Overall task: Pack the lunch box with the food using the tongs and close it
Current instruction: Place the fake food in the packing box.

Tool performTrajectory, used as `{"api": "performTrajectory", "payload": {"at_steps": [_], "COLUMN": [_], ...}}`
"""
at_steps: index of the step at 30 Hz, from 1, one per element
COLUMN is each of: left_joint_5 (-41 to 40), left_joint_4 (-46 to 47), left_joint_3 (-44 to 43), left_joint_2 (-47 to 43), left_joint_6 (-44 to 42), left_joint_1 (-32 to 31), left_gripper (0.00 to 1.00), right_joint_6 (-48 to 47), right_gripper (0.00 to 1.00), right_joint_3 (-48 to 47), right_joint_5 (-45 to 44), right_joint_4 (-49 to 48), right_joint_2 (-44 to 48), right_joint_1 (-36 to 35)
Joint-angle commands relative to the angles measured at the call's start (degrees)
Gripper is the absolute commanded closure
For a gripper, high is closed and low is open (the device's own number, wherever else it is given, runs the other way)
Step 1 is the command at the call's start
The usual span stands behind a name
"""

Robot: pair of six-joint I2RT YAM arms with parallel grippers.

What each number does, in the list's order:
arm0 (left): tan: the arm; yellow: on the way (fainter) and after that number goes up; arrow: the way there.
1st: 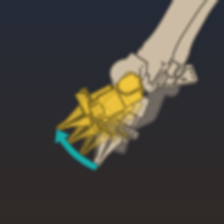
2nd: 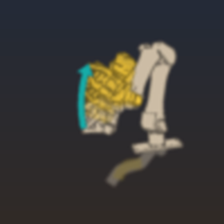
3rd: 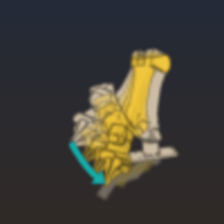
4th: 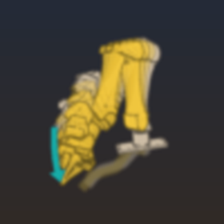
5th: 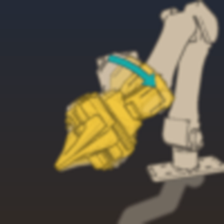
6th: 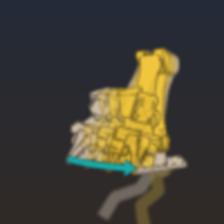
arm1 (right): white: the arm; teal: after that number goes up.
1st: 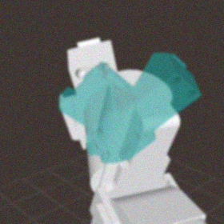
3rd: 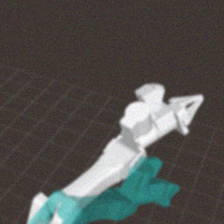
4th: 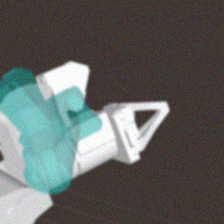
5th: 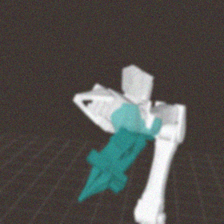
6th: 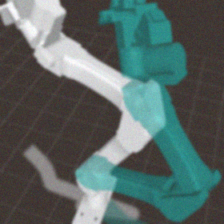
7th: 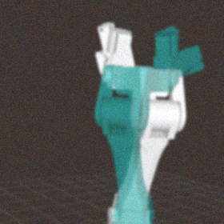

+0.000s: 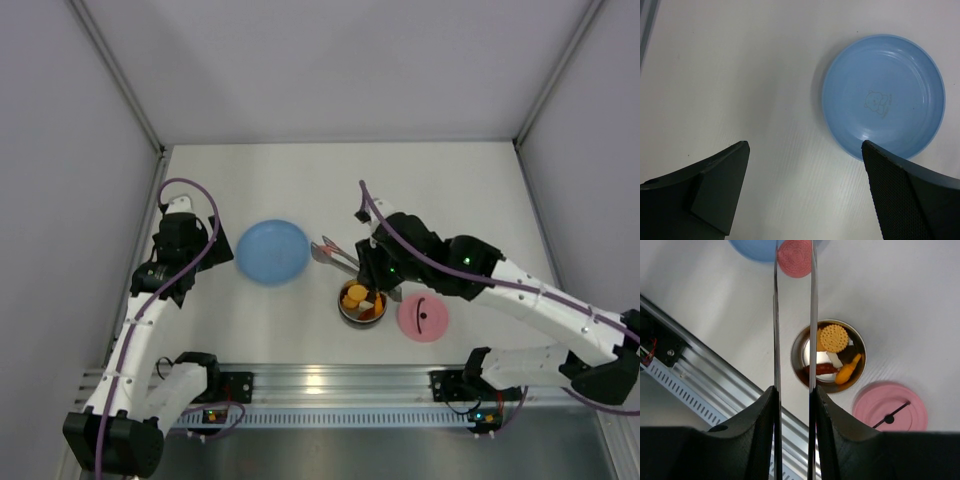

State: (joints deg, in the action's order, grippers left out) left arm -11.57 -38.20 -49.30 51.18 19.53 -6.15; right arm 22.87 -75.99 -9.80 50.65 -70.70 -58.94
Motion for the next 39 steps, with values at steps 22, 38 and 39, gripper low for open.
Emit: {"api": "performTrajectory", "payload": {"at_steps": [22, 38, 39], "left_joint_5": [-0.29, -0.29, -0.29], "left_joint_4": [0.40, 0.49, 0.58], "left_joint_3": [0.26, 0.26, 0.26], "left_joint_2": [-0.11, -0.11, -0.20], "left_joint_6": [-0.37, -0.28, -0.37], "left_joint_1": [-0.35, -0.35, -0.35], "left_gripper": [0.01, 0.01, 0.01], "right_joint_6": [6.31, 5.87, 5.78], "right_gripper": [0.68, 0.57, 0.57], "right_joint_3": [19.12, 17.10, 16.84], "right_joint_5": [0.92, 0.40, 0.40], "right_joint_4": [8.59, 9.64, 9.73], "right_joint_2": [20.69, 20.51, 20.42], "right_joint_1": [0.75, 0.84, 0.75]}}
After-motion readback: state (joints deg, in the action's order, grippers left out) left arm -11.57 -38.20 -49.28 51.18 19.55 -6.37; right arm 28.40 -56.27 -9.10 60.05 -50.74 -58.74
